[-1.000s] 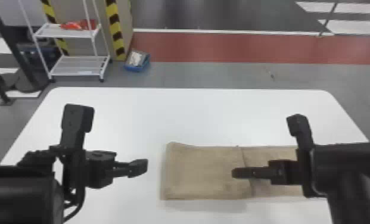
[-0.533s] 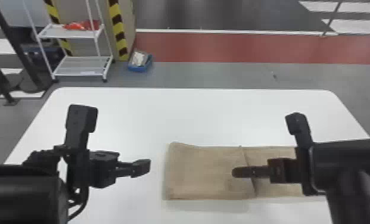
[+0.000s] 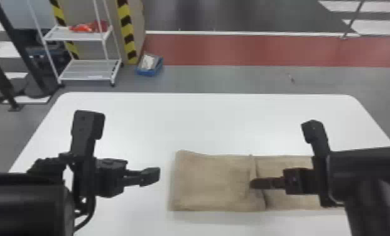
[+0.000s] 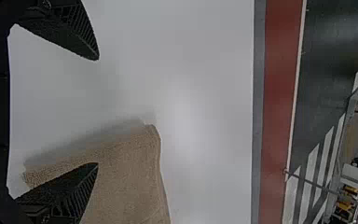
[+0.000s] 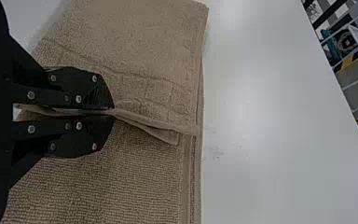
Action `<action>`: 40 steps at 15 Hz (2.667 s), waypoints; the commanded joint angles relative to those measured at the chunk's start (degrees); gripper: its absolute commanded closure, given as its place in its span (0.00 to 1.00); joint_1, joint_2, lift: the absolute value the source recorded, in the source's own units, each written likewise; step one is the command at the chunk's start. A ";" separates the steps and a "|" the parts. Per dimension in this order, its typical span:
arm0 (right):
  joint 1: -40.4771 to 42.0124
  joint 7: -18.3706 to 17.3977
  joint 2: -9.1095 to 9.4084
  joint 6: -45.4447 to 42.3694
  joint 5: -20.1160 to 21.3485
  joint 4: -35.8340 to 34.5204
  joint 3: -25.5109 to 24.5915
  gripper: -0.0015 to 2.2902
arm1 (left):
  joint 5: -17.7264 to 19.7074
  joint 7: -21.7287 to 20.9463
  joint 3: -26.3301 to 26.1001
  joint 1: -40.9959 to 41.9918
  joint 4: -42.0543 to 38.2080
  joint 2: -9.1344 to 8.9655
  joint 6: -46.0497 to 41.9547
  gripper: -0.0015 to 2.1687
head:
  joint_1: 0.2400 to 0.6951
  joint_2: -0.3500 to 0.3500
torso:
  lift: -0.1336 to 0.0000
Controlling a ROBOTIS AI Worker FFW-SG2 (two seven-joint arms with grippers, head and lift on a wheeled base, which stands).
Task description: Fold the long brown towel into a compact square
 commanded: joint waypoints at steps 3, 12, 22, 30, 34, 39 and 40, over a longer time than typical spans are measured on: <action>-0.03 0.05 0.15 0.12 0.00 -0.21 -0.25 0.61 | 0.00 -0.09 0.10 0.17 0.29 -0.41 -0.64 0.04 | 1.00 0.49 | 0.07; 0.23 0.57 0.94 0.12 -5.19 -6.01 -3.68 0.65 | 0.09 -0.44 0.19 0.35 0.03 -0.41 -0.64 0.04 | 1.00 0.51 | 0.07; 4.28 3.39 -1.70 0.12 -7.91 -7.95 -15.01 0.65 | -0.26 -0.62 -0.78 0.26 0.29 -0.41 -0.99 0.04 | 1.00 0.34 | 0.07; 6.65 4.62 -6.88 0.12 -15.21 -7.68 -28.81 0.65 | 0.27 1.14 -1.13 0.61 0.12 -0.41 -1.17 0.03 | 1.00 0.19 | 0.07; 7.09 4.62 -6.97 0.12 -15.29 -7.07 -29.34 0.65 | -0.09 1.23 -1.83 1.05 -0.06 -0.41 -1.17 0.03 | 1.00 0.15 | 0.07; 5.59 5.23 -11.54 0.12 -21.36 -9.79 -36.46 0.65 | -0.52 1.49 -2.97 0.52 0.82 -0.41 -1.17 0.03 | 1.00 0.10 | 0.07; 6.12 5.23 -12.16 0.12 -21.36 -9.09 -37.07 0.65 | -0.52 1.49 -2.97 0.35 1.08 -0.41 -1.34 0.03 | 1.00 0.08 | 0.07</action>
